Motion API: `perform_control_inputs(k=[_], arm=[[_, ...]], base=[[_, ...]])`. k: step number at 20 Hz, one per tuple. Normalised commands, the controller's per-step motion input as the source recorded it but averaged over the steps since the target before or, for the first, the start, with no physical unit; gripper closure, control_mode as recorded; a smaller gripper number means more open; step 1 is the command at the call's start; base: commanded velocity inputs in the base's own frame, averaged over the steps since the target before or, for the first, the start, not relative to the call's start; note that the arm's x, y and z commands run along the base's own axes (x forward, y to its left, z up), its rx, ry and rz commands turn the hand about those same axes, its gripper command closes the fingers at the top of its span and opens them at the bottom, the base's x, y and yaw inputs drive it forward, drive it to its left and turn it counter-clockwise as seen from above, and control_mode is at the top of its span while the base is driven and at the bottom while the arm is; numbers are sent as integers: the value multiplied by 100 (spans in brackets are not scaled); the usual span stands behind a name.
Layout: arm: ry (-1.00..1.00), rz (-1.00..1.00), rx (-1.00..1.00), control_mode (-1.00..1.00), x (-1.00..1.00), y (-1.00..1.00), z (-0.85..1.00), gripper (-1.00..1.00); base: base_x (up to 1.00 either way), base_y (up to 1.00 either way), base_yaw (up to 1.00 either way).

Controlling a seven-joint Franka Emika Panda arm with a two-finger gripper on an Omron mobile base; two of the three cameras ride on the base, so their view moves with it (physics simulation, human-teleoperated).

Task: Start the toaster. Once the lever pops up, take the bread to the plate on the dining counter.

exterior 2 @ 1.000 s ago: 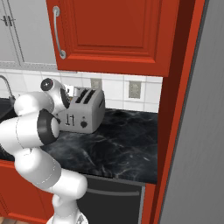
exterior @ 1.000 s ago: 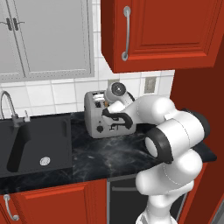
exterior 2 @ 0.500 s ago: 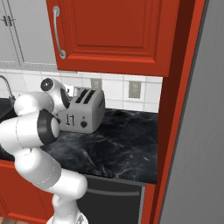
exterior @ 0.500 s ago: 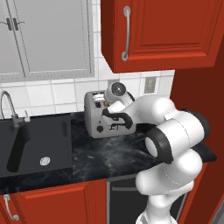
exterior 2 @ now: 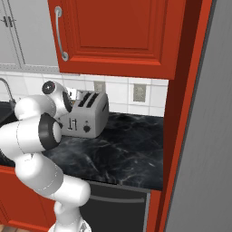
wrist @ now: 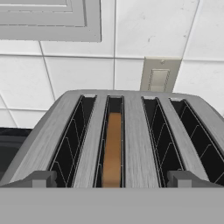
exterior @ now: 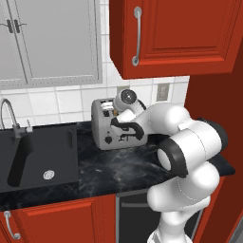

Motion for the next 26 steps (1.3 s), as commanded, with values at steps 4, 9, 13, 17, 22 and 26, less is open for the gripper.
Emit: perform_control_inputs(k=[4, 9, 13, 17, 22, 26], arm=[[0, 0, 0, -100, 0, 0, 0, -100], [0, 0, 0, -100, 0, 0, 0, -100], [0, 0, 0, -100, 0, 0, 0, -100], [0, 0, 0, -100, 0, 0, 0, -100], [0, 0, 0, -100, 0, 0, 0, -100], [0, 0, 0, -100, 0, 0, 0, -100]], base=[[0, 0, 0], [0, 0, 0], [0, 0, 0], [0, 0, 0], [0, 0, 0], [0, 0, 0]])
